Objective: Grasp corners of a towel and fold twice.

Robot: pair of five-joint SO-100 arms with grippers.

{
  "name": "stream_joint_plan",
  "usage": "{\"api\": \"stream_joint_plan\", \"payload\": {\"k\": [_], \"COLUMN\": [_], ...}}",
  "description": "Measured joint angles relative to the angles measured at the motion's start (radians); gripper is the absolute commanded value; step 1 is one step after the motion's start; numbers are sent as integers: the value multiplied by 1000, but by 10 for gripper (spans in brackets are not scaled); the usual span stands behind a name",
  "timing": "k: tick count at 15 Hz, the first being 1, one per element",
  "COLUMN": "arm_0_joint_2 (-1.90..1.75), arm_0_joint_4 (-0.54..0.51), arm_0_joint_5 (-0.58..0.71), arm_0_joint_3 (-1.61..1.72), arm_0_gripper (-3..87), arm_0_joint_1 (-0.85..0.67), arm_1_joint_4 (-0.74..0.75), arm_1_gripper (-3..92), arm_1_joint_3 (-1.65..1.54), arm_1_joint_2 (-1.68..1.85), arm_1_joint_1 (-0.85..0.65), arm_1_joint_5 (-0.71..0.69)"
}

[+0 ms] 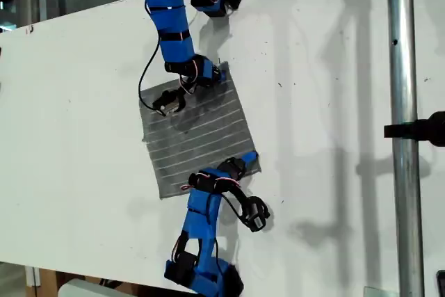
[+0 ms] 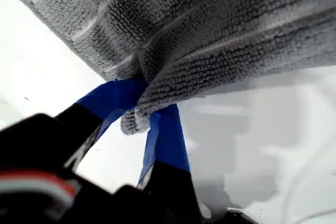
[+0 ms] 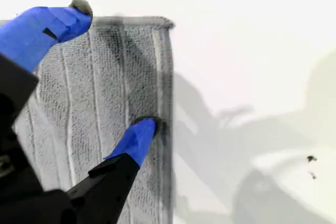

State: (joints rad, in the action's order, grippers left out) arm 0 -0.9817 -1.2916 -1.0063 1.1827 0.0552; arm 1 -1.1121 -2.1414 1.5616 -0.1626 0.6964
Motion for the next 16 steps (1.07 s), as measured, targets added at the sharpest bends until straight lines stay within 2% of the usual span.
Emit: {"api": "stream_joint_plan", "payload": {"k": [4, 5, 7, 13, 16], "arm_0_joint_2": [46, 46, 55, 63, -3], "arm_0_joint_4": [26, 29, 32, 44, 41], "arm_0_joint_5": [-67, -63, -55, -21, 12], "arm_0_joint_3": [-3, -3, -6, -28, -15], "arm_0_gripper": [275, 218, -7, -8, -8], "arm_0_joint_1": [38, 37, 20, 5, 17], "arm_1_joint_4": [0, 0, 0, 2, -29], "arm_1_gripper": [-2, -2, -2, -2, -2], "arm_1_joint_3": [0, 0, 0, -2, -3], "arm_1_joint_2": [0, 0, 0, 6, 67], "arm_1_joint_1": [-2, -2, -2, -2, 34], "arm_1_joint_5": [0, 0, 0, 2, 52]}}
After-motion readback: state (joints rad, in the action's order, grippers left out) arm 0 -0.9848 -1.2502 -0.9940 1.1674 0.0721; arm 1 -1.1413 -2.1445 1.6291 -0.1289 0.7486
